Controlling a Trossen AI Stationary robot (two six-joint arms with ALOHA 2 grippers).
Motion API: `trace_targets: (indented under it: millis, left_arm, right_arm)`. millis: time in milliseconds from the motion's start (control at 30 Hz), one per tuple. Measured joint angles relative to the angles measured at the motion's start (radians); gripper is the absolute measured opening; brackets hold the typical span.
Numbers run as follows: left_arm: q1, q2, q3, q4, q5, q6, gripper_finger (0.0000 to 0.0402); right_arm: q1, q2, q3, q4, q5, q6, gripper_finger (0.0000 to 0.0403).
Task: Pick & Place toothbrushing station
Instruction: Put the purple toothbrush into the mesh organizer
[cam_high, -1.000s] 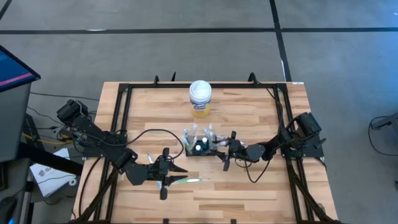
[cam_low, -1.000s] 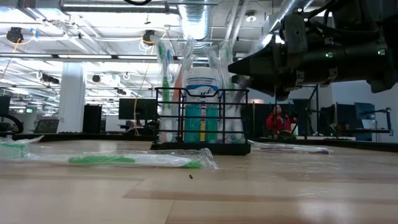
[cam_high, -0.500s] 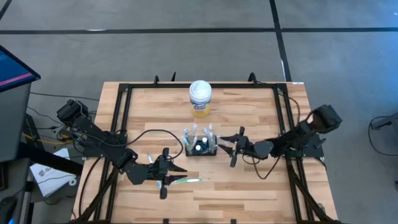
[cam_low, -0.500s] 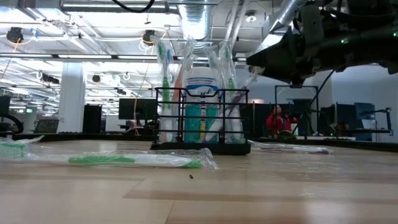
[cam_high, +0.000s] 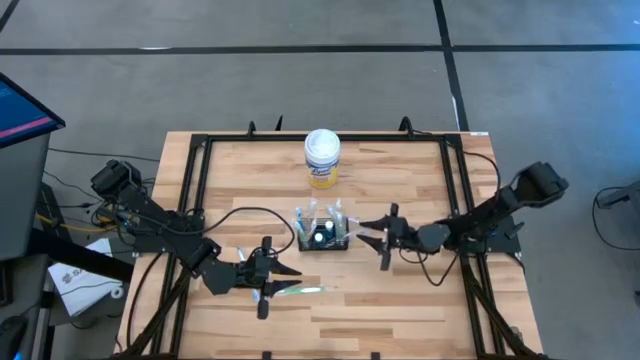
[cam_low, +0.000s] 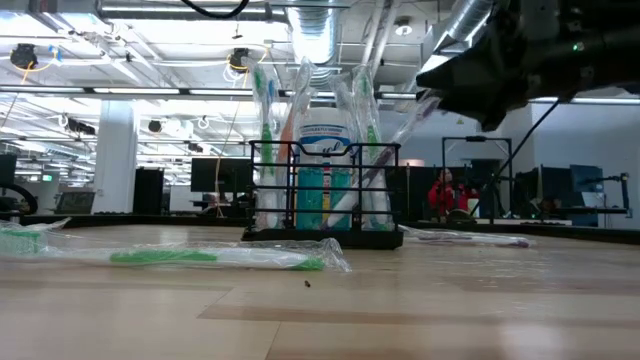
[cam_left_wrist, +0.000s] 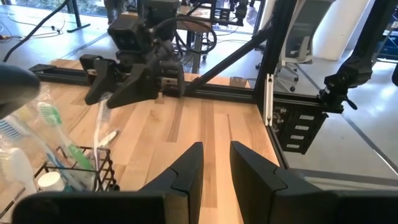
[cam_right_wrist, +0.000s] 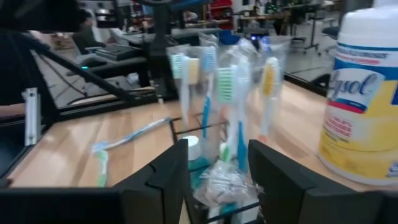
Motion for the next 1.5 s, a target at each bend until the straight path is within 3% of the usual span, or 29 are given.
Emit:
trace_targets:
  millis: [433,800,1267,1500]
  left_arm:
    - [0.000,0.000,0.000,0.000,0.003,0.000,0.0074]
    - [0.000,0.001,0.000,0.000,0.000,0.000,0.0074]
    - [0.000,0.001,0.000,0.000,-0.001,0.000,0.0074]
    - [0.000,0.001,0.000,0.000,-0.001,0.005,0.0074]
  right_arm:
    - [0.065,-0.160,0.000,-0.297,0.000,-0.016,0.0146]
    - [0.055,-0.288,0.001,-0.646,0.004,0.138,0.0120]
    - [-0.122,-0.141,0.001,-0.723,-0.006,0.186,0.0133]
    - [-0.204,-0.079,0.001,-0.688,-0.086,0.111,0.0161]
